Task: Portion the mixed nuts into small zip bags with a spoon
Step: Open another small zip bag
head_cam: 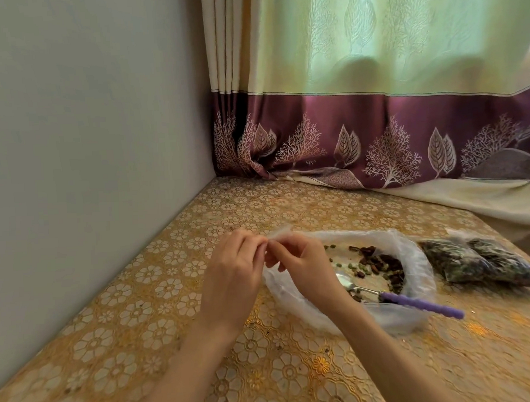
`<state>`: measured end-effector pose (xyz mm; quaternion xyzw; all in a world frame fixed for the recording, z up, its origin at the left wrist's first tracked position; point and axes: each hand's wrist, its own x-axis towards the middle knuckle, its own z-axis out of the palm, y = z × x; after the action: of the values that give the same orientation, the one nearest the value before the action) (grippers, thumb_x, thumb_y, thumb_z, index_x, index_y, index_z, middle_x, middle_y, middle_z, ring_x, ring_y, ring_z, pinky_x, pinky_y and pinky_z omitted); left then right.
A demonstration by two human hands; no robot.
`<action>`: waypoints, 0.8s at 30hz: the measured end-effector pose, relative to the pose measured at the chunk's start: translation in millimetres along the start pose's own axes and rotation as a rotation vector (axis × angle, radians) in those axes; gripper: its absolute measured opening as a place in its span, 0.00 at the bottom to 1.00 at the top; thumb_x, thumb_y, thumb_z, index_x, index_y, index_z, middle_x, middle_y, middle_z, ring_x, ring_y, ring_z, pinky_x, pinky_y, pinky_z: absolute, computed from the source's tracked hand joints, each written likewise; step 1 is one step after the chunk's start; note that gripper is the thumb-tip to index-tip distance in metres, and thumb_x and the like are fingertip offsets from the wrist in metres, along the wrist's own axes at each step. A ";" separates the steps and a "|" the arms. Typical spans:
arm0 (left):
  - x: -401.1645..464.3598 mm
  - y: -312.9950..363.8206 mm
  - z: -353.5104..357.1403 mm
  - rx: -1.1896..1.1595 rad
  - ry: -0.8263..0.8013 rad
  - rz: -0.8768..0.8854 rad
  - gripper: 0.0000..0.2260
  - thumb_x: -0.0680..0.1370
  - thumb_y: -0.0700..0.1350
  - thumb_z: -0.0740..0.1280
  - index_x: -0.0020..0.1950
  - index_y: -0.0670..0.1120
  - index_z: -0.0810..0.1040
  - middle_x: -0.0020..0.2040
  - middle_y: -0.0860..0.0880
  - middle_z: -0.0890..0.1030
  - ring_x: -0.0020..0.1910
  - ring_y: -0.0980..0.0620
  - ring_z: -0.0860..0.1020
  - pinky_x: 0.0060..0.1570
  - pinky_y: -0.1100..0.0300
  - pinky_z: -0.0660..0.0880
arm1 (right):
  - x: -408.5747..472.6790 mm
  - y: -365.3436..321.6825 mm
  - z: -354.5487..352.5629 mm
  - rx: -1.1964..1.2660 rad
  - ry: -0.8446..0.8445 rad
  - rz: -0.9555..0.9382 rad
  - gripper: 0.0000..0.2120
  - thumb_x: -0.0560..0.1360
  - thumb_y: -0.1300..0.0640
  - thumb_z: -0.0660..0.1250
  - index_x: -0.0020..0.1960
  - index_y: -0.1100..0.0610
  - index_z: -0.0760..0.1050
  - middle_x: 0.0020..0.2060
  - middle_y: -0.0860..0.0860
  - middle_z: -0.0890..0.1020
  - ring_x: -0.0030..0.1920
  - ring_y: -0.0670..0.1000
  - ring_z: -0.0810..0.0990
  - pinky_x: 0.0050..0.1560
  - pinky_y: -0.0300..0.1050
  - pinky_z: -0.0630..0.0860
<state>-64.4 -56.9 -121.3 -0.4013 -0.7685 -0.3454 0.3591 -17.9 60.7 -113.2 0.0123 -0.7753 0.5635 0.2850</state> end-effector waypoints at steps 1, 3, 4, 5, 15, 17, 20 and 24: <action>-0.4 0.7 1.4 -0.003 -0.024 0.005 0.07 0.76 0.40 0.63 0.48 0.40 0.79 0.44 0.47 0.78 0.42 0.51 0.77 0.42 0.58 0.77 | -1.7 2.3 -1.3 -0.041 0.004 0.000 0.11 0.77 0.64 0.64 0.40 0.52 0.79 0.31 0.47 0.80 0.32 0.41 0.77 0.35 0.33 0.73; -1.2 2.1 3.7 -0.011 -0.069 0.008 0.04 0.76 0.38 0.64 0.46 0.41 0.79 0.42 0.47 0.78 0.41 0.52 0.76 0.42 0.59 0.76 | -6.1 7.1 -5.0 -0.133 0.003 0.002 0.11 0.78 0.62 0.64 0.39 0.51 0.78 0.31 0.46 0.79 0.30 0.39 0.76 0.34 0.32 0.72; -1.5 2.7 4.7 -0.017 -0.093 0.006 0.03 0.76 0.37 0.66 0.45 0.41 0.79 0.41 0.48 0.78 0.40 0.52 0.76 0.42 0.60 0.75 | -8.2 9.4 -7.0 -0.178 -0.003 0.007 0.10 0.78 0.62 0.64 0.39 0.52 0.77 0.30 0.45 0.78 0.29 0.38 0.76 0.34 0.31 0.71; -1.9 2.8 5.7 -0.027 -0.121 -0.002 0.03 0.75 0.36 0.66 0.44 0.41 0.79 0.41 0.48 0.78 0.40 0.52 0.75 0.42 0.59 0.75 | -10.3 11.9 -9.0 -0.217 -0.011 0.014 0.09 0.78 0.62 0.64 0.40 0.53 0.77 0.30 0.44 0.78 0.29 0.37 0.76 0.33 0.30 0.70; -3.7 3.9 15.0 -0.263 -0.262 -0.259 0.07 0.76 0.36 0.66 0.41 0.46 0.79 0.37 0.60 0.74 0.38 0.64 0.73 0.41 0.76 0.67 | -20.4 23.1 -18.9 -0.462 -0.033 -0.063 0.06 0.77 0.62 0.64 0.43 0.56 0.78 0.32 0.39 0.76 0.34 0.37 0.74 0.38 0.31 0.70; -4.8 3.8 14.5 -0.296 -0.267 -0.314 0.08 0.76 0.36 0.66 0.40 0.47 0.79 0.37 0.59 0.75 0.38 0.65 0.74 0.40 0.76 0.67 | -20.5 23.7 -18.0 -0.509 -0.043 -0.108 0.06 0.77 0.62 0.64 0.44 0.58 0.79 0.34 0.43 0.77 0.35 0.38 0.74 0.38 0.31 0.70; -5.7 3.0 14.4 -0.356 -0.245 -0.394 0.08 0.76 0.38 0.67 0.41 0.49 0.79 0.37 0.57 0.78 0.37 0.67 0.74 0.36 0.75 0.68 | -20.0 22.1 -15.5 -0.533 -0.043 -0.146 0.06 0.77 0.63 0.63 0.45 0.59 0.79 0.36 0.46 0.77 0.34 0.37 0.72 0.37 0.29 0.68; -4.8 3.3 11.3 -0.297 -0.087 -0.405 0.03 0.76 0.38 0.68 0.46 0.45 0.81 0.39 0.56 0.78 0.37 0.65 0.75 0.40 0.76 0.69 | -21.9 18.1 -11.6 -0.467 -0.023 -0.116 0.06 0.76 0.63 0.64 0.42 0.59 0.78 0.32 0.45 0.76 0.31 0.38 0.71 0.36 0.30 0.67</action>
<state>-62.6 -48.0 -130.2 -0.3018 -0.7889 -0.5018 0.1863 -0.8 70.9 -136.5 -0.0027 -0.8857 0.3515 0.3031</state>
